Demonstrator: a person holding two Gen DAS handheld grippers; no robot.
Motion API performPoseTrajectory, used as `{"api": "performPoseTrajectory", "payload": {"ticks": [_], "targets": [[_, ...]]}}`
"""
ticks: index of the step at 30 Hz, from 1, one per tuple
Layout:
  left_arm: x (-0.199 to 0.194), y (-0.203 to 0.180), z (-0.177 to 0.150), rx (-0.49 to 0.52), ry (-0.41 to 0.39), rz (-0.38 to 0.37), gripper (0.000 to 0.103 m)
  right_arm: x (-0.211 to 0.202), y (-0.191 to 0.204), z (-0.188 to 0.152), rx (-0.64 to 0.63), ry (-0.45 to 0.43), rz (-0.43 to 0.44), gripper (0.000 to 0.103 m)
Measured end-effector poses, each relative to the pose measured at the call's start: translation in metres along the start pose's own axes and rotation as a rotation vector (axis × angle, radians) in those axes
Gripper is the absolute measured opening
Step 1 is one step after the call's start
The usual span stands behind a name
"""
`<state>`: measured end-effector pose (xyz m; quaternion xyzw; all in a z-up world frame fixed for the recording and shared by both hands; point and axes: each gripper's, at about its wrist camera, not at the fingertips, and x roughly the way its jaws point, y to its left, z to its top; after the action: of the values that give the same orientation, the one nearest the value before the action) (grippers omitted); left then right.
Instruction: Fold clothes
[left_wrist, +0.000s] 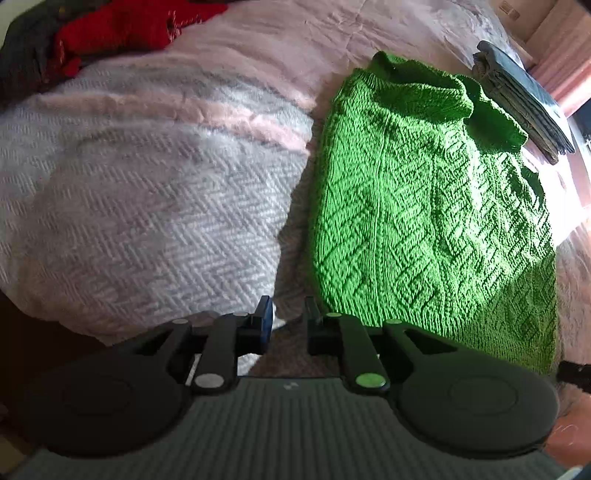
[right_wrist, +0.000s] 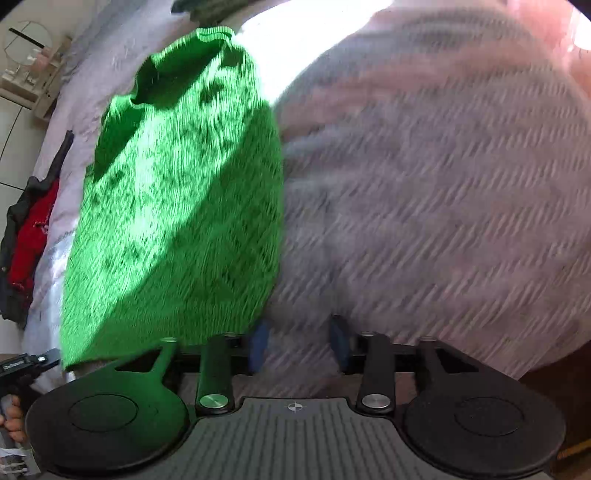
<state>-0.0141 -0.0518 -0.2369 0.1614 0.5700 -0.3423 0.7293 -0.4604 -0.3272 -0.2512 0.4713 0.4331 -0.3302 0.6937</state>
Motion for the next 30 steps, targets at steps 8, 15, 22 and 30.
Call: {"api": "performPoseTrajectory", "payload": {"ticks": [8, 15, 22, 30], "targets": [[0.018, -0.041, 0.054, 0.076, -0.069, -0.115, 0.025, 0.004, 0.018, 0.039, -0.128, -0.121, -0.066, 0.047], [0.057, -0.076, 0.112, 0.087, -0.062, -0.288, 0.036, 0.031, 0.047, 0.079, -0.242, -0.168, -0.144, 0.047], [0.094, -0.086, 0.2, -0.047, -0.068, -0.468, 0.063, 0.047, 0.068, 0.137, -0.254, -0.259, -0.173, 0.076], [0.184, -0.089, 0.267, -0.187, 0.011, -0.513, 0.065, 0.103, 0.118, 0.199, -0.49, -0.313, -0.187, 0.076]]}}
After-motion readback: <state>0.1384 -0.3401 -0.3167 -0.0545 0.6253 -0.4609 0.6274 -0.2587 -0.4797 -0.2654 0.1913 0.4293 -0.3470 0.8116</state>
